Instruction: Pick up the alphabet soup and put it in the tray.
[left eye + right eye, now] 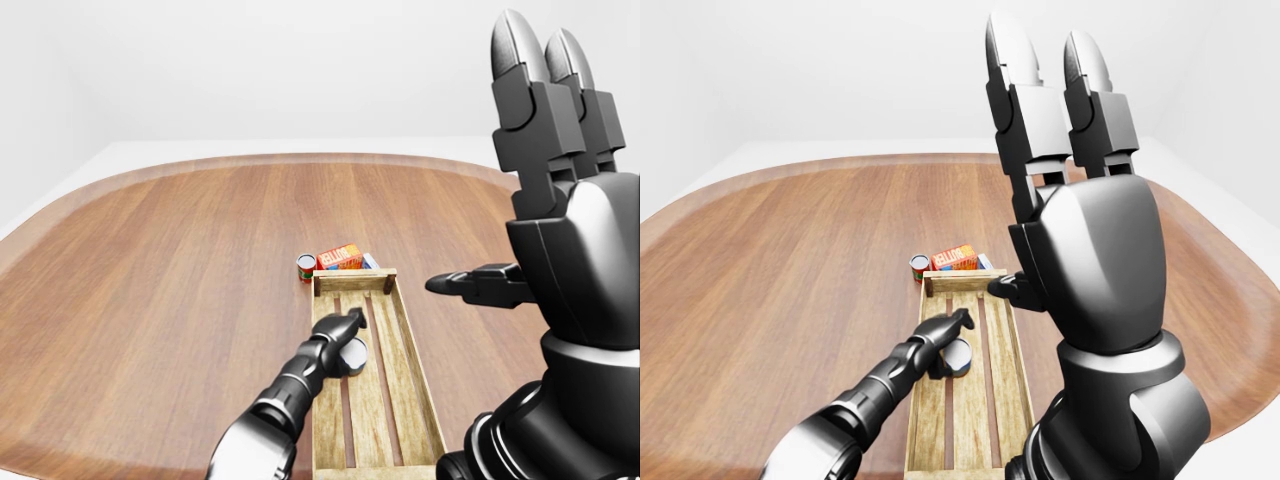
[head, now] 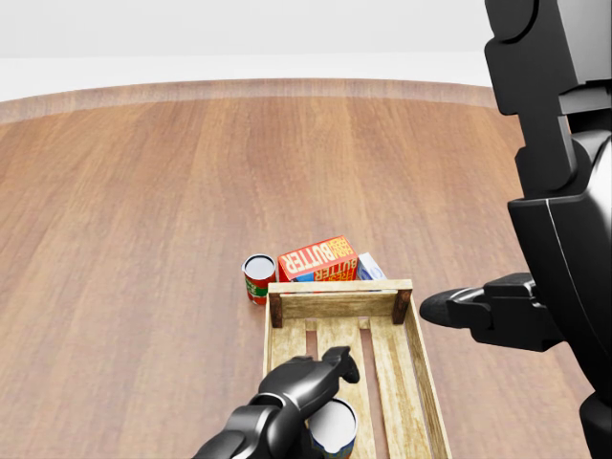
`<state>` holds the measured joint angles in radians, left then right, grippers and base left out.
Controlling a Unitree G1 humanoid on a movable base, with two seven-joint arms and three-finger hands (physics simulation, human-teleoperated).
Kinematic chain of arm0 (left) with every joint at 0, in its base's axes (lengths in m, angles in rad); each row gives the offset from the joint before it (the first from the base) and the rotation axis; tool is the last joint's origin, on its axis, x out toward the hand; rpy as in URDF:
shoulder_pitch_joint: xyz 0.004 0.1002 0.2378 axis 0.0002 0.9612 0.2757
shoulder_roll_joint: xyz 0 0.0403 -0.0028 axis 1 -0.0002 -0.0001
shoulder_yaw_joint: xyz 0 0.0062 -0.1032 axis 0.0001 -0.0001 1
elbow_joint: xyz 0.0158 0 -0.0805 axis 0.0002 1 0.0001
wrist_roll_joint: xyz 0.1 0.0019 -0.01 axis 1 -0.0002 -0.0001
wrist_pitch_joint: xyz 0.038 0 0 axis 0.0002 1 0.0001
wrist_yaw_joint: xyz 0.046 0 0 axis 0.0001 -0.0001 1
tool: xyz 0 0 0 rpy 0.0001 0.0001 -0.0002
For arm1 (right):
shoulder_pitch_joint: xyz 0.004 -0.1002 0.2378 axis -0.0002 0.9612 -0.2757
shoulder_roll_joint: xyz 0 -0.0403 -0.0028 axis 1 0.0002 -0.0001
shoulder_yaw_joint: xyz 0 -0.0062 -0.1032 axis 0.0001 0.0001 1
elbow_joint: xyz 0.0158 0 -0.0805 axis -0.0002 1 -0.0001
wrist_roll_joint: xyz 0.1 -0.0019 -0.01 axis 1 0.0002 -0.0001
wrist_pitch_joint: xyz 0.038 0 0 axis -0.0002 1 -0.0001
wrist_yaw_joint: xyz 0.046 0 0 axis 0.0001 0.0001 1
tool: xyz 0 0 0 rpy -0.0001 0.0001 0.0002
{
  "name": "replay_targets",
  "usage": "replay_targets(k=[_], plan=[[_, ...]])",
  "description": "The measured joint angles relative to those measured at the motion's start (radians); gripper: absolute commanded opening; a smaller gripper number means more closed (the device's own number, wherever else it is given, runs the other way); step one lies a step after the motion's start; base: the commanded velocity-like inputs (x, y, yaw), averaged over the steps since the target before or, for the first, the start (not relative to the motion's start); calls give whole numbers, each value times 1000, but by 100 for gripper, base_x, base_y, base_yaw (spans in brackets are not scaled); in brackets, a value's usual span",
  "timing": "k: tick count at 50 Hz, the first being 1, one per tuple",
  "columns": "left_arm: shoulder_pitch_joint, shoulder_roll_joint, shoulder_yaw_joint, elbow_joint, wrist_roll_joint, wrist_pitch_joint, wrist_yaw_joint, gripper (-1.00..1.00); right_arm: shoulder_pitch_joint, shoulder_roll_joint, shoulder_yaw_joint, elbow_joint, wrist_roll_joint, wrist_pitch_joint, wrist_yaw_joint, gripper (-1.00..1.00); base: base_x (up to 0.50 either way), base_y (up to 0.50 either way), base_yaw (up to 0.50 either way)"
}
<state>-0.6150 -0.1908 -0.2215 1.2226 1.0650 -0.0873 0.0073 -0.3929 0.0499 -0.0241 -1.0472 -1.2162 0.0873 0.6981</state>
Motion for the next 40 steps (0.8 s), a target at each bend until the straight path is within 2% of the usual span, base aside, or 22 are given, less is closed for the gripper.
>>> replay_targets(k=[26, 35, 40], plan=[[-8, -1, 7, 3, -19, 0, 35, 100, 1, 0, 7, 0, -4, 0, 0, 100, 0, 0, 0], [-4, 7, 8, -35, -22, 0, 12, 100, 9, -10, 14, 0, 7, 0, 0, 100, 0, 0, 0], [23, 12, 4, -127, -25, 4, -39, 100, 17, -20, 23, 0, 19, 0, 0, 100, 0, 0, 0]])
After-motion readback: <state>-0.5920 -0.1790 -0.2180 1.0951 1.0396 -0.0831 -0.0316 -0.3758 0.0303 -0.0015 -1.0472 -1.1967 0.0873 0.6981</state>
